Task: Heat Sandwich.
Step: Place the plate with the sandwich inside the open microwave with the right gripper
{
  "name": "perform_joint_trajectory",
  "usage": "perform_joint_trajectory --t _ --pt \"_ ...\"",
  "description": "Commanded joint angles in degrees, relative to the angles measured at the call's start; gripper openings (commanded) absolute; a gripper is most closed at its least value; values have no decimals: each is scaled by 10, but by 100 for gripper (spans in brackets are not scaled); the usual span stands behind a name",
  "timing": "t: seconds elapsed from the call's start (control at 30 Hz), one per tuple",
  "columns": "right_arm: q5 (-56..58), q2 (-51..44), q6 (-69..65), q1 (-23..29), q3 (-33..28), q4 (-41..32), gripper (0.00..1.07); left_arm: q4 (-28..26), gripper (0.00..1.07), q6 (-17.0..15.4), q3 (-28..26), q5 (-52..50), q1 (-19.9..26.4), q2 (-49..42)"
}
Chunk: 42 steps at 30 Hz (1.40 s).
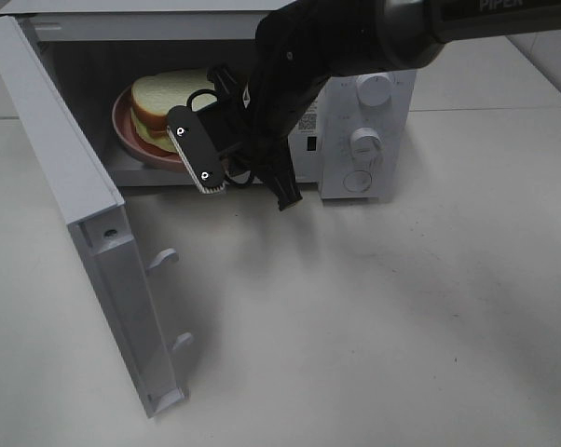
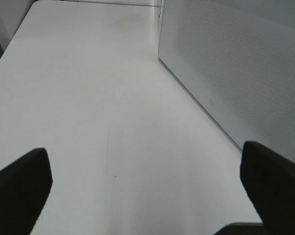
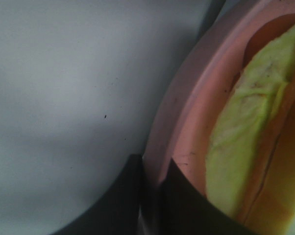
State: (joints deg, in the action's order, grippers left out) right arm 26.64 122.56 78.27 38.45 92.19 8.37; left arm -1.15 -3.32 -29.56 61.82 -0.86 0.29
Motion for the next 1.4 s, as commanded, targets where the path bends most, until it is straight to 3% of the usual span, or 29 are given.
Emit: perform_joint_trajectory --t 0.03,0.8,1.4 --pt "-6 14 -26 0 33 2 4 -3 98 -3 1 -2 3 -2" --pt "76 142 -203 -1 254 65 5 -3 98 -3 1 -2 3 -2" --pt "90 168 -111 5 277 30 9 -3 98 -3 1 -2 3 -2"
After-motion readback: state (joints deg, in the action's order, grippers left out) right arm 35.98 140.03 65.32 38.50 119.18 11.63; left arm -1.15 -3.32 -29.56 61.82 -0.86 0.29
